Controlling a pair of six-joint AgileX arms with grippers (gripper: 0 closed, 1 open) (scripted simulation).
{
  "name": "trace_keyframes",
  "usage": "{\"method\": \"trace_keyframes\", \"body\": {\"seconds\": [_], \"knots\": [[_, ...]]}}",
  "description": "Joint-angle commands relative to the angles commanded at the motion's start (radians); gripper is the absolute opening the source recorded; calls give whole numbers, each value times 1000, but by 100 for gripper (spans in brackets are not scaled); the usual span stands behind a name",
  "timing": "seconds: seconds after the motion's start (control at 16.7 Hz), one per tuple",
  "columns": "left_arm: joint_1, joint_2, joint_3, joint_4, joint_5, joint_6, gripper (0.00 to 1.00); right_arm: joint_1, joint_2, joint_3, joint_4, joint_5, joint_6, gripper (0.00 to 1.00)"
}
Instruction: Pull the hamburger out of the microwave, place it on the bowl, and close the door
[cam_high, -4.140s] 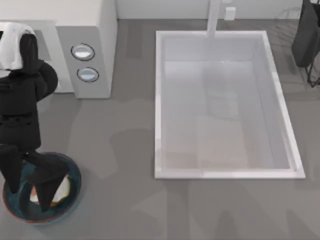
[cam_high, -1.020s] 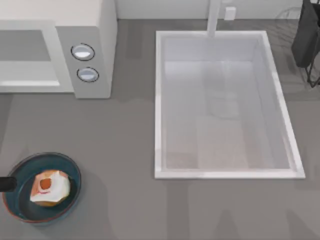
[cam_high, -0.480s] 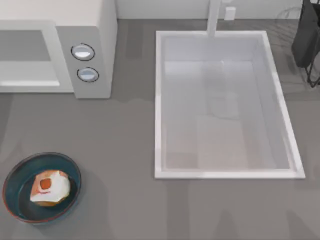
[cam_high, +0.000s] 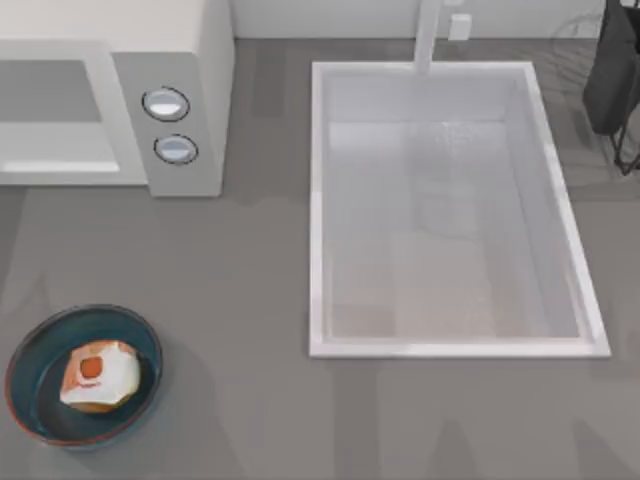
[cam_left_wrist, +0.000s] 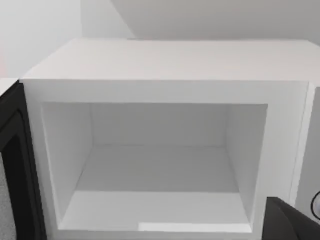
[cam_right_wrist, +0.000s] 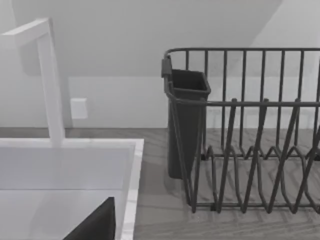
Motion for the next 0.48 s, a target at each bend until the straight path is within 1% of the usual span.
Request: {"method": "trace_keyframes", "body": {"seconds": [0.24,0.48], "knots": [[-45,113,51,57,-45,2,0,0,0,0,0,0,0,100],[-44,113,49,58,-46,1,0,0,0,0,0,0,0,100]]}}
